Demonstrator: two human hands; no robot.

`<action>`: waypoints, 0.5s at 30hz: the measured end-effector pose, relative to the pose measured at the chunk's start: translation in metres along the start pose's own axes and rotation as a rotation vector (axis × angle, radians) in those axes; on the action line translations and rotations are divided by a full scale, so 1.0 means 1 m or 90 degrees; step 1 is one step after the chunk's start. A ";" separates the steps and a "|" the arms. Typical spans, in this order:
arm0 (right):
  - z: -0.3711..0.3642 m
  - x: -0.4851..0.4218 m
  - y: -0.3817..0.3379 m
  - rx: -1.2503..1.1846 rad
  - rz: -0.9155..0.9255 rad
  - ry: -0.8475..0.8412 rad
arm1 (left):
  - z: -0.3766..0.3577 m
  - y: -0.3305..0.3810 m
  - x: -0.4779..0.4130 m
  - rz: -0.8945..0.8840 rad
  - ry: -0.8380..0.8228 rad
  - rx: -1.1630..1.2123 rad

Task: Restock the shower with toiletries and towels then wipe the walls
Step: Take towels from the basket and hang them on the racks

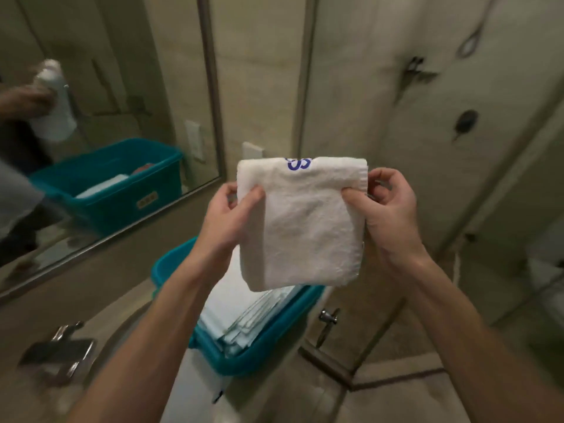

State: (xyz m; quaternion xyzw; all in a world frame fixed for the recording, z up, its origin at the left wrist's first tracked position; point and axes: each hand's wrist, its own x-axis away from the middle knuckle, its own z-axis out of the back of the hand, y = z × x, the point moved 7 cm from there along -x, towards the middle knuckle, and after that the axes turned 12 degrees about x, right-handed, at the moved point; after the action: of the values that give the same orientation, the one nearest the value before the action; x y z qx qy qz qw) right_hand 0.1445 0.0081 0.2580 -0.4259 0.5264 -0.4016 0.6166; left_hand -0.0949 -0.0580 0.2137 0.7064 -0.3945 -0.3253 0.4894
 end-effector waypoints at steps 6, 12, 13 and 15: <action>0.109 0.024 -0.069 0.018 0.075 0.160 | -0.118 0.032 0.010 -0.011 -0.166 0.058; 0.233 0.067 -0.102 0.041 0.109 0.302 | -0.258 0.037 0.053 -0.021 -0.334 0.093; 0.256 0.077 -0.106 0.048 0.113 0.326 | -0.283 0.035 0.064 -0.014 -0.366 0.096; 0.304 0.097 -0.115 0.054 0.122 0.371 | -0.334 0.030 0.090 0.002 -0.421 0.111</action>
State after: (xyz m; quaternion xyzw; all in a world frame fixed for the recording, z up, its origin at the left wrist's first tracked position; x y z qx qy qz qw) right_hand 0.4524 -0.0883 0.3622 -0.2156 0.7015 -0.4684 0.4920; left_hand 0.2230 0.0021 0.3383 0.6014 -0.5593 -0.5010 0.2729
